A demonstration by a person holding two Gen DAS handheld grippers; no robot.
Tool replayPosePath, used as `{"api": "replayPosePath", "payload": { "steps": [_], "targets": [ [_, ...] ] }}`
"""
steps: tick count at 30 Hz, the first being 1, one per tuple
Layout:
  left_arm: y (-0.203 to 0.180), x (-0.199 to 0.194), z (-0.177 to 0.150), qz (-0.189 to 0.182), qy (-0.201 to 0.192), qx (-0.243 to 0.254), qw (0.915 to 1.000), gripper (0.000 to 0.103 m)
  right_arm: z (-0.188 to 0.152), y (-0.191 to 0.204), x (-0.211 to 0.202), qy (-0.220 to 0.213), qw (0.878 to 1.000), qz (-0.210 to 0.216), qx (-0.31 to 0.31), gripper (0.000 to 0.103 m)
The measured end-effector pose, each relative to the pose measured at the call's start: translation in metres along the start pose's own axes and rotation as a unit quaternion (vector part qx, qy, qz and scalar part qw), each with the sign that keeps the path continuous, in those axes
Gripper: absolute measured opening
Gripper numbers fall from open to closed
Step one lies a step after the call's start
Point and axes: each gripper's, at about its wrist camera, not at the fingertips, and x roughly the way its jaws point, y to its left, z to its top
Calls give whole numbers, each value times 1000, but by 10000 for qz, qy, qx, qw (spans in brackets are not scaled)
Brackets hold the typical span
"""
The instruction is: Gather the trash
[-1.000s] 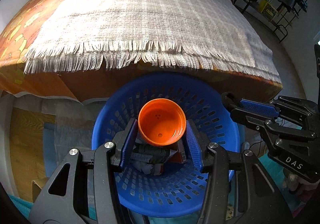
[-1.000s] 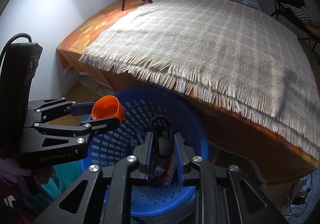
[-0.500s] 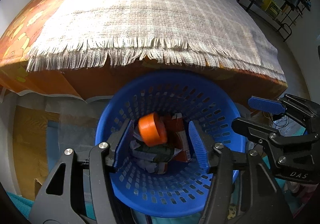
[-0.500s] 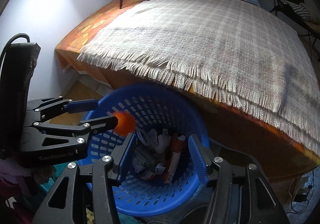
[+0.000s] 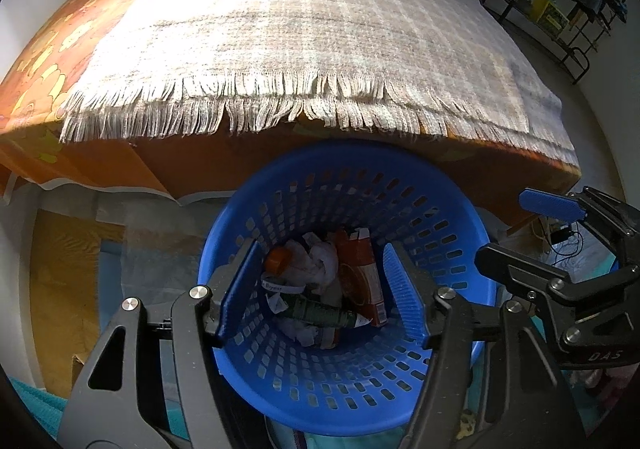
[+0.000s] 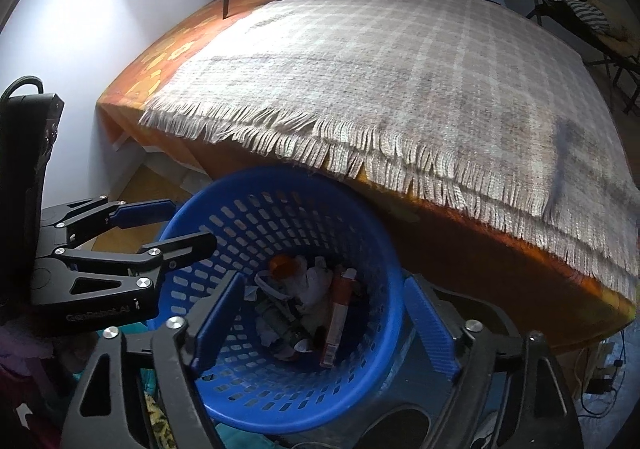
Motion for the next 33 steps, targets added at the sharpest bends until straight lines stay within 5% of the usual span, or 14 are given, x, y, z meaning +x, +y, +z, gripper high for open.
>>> {"api": "replayPosePath", "payload": {
  "steps": [13,30,33],
  "targets": [
    [-9,-21,9,165,-92,30,9998,65,1,-8,-12,-20,9997,-106,238,92],
    [-24,-99,41,206,-1048,163,9941,65,24,-12,-60,-627,9974,-241,279,92],
    [-25,-111,46,213,-1218,177,9922,76,30,-10,-70,-748,9966,-261,233,93]
  ]
}}
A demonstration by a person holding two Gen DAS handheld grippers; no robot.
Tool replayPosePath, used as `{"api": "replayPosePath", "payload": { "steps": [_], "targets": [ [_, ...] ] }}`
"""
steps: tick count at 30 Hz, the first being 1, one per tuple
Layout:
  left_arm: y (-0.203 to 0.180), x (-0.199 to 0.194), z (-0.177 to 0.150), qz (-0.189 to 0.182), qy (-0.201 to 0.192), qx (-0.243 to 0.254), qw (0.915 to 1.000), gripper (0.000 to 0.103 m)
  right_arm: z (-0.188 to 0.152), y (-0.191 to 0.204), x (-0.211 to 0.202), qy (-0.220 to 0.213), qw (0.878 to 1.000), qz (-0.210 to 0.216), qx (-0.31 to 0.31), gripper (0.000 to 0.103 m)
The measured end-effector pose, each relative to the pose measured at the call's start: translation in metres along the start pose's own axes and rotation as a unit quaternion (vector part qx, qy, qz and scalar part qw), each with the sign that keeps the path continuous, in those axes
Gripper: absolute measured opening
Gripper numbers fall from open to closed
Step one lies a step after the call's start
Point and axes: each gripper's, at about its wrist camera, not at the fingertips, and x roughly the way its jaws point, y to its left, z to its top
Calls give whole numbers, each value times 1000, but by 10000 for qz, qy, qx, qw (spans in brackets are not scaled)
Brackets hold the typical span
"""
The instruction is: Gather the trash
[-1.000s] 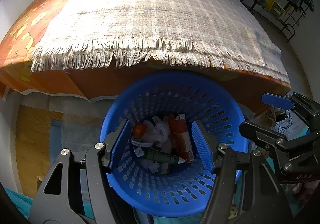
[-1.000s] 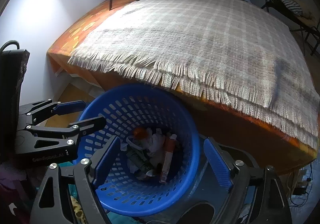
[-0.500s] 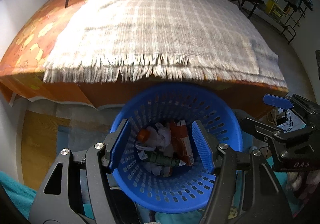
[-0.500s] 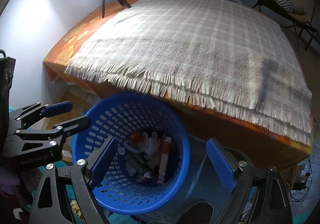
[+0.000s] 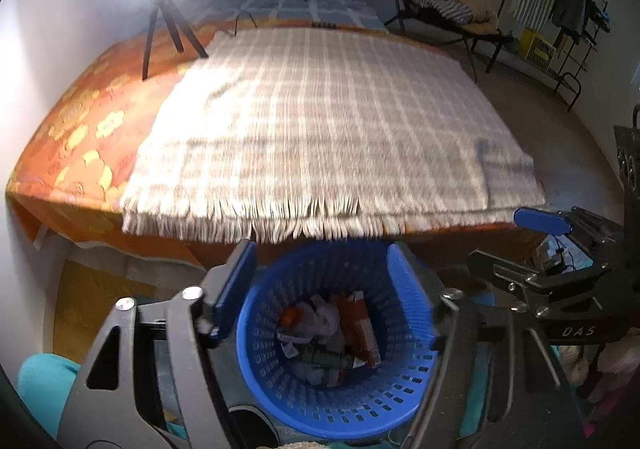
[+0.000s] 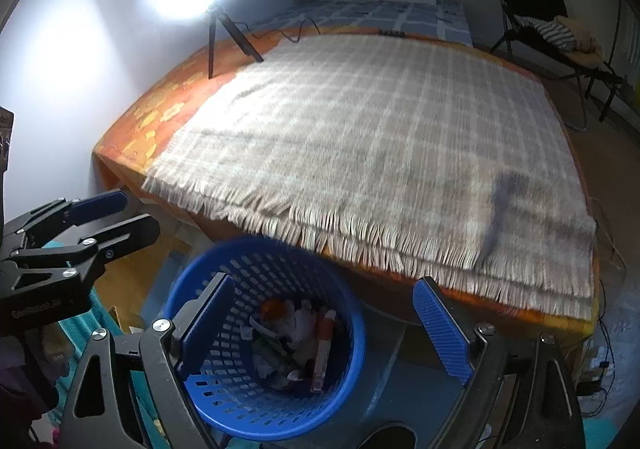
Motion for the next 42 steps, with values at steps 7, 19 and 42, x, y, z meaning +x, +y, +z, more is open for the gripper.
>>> {"api": "replayPosePath", "payload": {
  "steps": [7,19,42],
  "targets": [
    [-6,-26,18,66,-417,63,9991,82,13,-4,-19,-281,9995,42,114,94],
    [-12,-57,41,183,-859,79,9961,94,36,-4,-45,-666,9977,-23,116,94],
    [-9,-70,55,290,-1029,-52,9943,101,48,9,-58,-898,9958,-141,-100,103]
  ]
}}
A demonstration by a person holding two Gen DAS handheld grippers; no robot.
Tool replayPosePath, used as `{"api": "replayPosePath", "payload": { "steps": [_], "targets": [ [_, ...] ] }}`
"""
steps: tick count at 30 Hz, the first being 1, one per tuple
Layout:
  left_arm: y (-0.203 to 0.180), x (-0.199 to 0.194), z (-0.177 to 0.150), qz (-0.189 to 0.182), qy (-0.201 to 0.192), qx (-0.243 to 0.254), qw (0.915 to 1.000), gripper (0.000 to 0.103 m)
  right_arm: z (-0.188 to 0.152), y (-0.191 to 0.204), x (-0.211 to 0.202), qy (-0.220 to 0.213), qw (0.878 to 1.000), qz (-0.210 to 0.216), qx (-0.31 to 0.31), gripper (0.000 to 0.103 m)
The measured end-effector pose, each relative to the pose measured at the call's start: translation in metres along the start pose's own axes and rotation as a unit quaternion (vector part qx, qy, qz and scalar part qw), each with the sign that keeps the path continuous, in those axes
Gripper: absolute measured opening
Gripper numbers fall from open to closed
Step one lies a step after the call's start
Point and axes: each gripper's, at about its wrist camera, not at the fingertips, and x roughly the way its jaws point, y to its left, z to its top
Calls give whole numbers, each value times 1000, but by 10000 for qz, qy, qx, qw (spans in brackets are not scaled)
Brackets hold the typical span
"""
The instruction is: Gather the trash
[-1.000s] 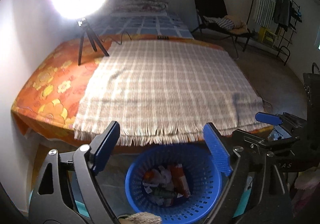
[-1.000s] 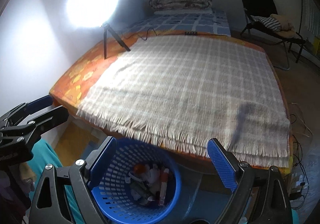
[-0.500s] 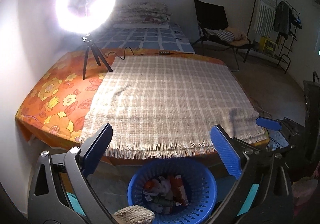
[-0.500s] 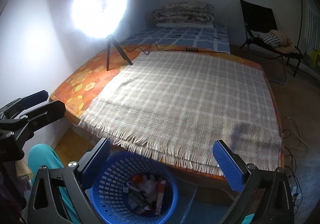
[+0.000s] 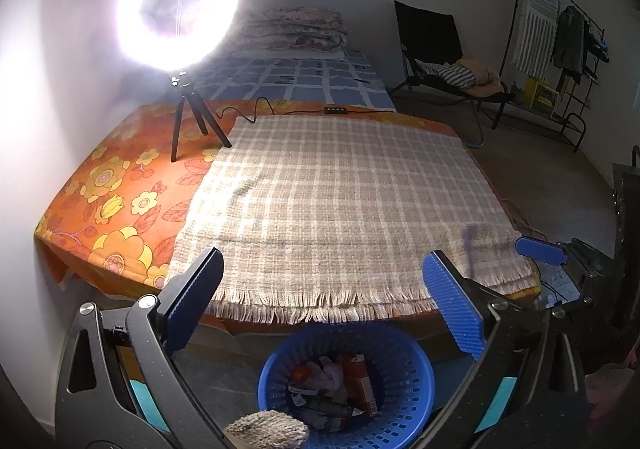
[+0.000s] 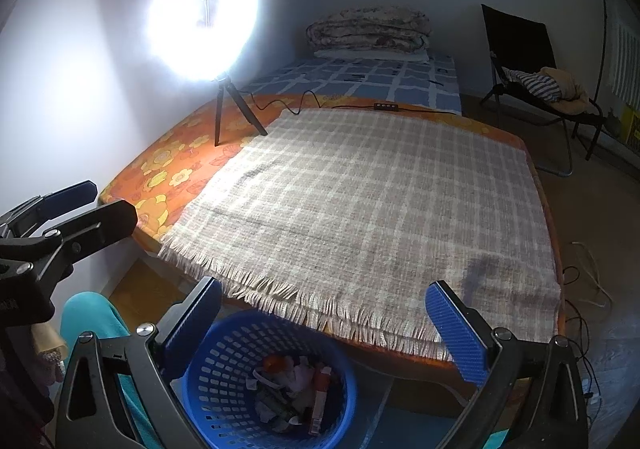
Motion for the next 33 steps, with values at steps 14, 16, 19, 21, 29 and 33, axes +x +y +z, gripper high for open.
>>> {"api": "replayPosePath", "payload": {
  "steps": [14,16,19,21,29,33],
  "targets": [
    [-4,1,1,-10,24,-6,10000,102,0,-8,3,53,9999,-5,125,103],
    [-4,1,1,-21,29,-8,10000,102,0,-9,3,51,9999,-16,119,103],
    [-5,1,1,-19,33,-5,10000,102,1,-10,3,57,9999,-1,138,103],
    [-6,1,2,-25,33,-5,10000,102,1,-10,4,60,9999,-4,127,103],
    [-6,1,2,-1,27,0,10000,102,0,-11,4,67,9999,-7,154,103],
    [-6,1,2,1,25,-2,10000,102,-2,-11,4,86,9998,-23,171,103]
  ]
}}
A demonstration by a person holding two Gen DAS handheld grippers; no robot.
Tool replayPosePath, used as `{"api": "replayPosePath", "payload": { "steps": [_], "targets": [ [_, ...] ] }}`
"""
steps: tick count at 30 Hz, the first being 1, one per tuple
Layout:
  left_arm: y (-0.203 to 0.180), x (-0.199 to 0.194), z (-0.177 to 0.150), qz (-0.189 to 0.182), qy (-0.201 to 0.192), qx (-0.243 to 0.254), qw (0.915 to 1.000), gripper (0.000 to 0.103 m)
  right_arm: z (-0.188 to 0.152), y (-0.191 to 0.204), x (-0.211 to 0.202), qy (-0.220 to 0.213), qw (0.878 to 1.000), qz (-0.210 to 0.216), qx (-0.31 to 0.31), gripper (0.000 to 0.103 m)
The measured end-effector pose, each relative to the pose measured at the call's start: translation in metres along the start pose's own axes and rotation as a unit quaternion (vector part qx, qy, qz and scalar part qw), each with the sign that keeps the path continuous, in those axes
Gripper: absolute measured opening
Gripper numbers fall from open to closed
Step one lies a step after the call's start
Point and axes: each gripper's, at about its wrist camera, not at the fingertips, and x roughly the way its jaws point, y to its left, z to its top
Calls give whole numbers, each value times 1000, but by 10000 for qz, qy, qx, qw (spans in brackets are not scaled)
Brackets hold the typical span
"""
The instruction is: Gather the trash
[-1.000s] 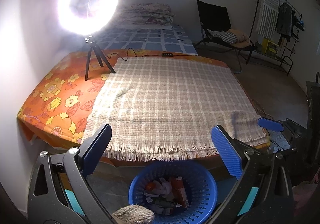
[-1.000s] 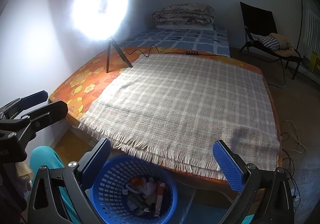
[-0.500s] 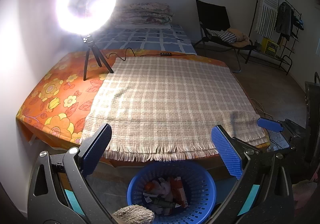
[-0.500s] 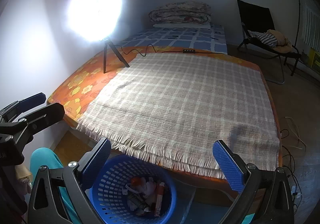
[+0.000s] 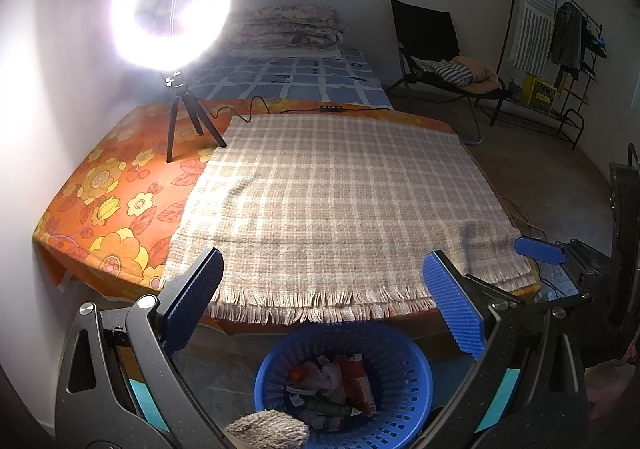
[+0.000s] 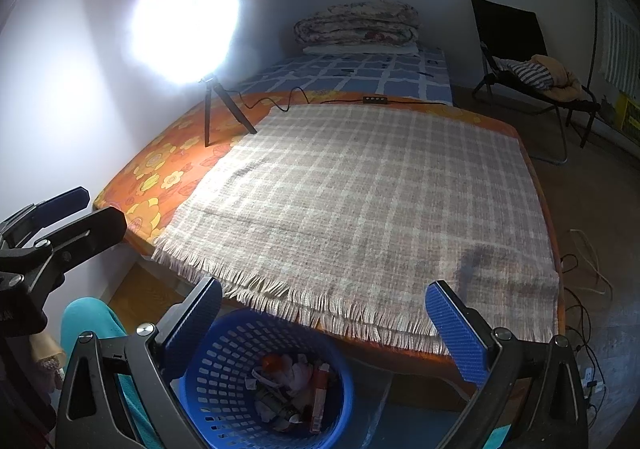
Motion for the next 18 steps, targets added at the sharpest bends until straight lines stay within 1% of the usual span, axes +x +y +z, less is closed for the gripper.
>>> {"api": "replayPosePath", "payload": {
  "steps": [14,18],
  "targets": [
    [2,0,2,55,-17,19,10000,102,-4,4,4,79,10000,-19,18,103],
    [4,1,2,-9,11,-34,10000,102,-5,4,7,121,9999,-26,22,103]
  ]
}}
